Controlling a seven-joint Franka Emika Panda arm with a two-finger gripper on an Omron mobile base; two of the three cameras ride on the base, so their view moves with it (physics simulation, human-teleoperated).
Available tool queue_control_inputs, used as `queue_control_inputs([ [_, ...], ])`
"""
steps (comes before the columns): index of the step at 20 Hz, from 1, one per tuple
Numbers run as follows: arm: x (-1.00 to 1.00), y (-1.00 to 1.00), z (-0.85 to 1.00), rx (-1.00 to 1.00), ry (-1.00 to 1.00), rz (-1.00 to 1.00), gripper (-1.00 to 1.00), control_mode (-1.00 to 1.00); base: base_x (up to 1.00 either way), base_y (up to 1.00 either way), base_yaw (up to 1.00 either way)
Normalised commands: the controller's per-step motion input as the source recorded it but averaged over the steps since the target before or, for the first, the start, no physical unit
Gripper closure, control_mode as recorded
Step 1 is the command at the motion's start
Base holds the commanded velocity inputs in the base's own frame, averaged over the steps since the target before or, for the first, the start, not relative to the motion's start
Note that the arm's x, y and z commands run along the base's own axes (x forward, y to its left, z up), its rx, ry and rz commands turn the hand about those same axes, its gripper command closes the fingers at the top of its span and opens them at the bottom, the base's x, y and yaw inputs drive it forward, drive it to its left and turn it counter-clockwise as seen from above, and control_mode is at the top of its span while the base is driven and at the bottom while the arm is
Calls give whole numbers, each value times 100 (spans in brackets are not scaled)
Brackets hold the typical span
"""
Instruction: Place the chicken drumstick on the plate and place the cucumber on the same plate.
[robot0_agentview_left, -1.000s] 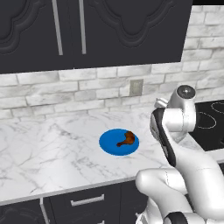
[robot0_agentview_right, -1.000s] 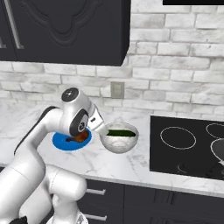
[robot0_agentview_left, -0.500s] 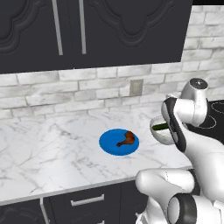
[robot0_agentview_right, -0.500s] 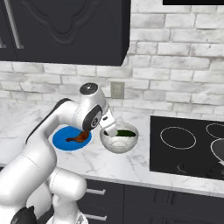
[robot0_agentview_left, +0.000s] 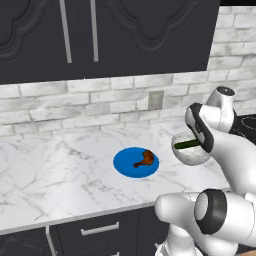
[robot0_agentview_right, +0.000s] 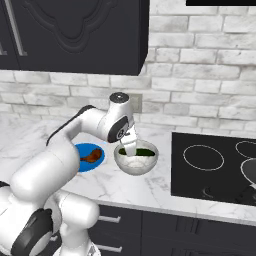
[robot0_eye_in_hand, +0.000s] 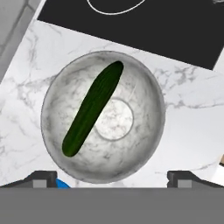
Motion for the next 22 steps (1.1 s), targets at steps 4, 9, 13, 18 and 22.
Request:
queue_control_inputs([
  [4,13,-21,-21,9,1,-8,-100,-100,0,0,0],
  [9,8,-5,-34,0,0,-5,-100,-100,0,0,0],
  [13,16,0,-39,0,0,-2,-100,-100,0,0,0],
  [18,26,0,-30,0,0,-1,-100,-100,0,0,0],
  [22,23,0,-25,0,0,-1,-100,-100,0,0,0],
])
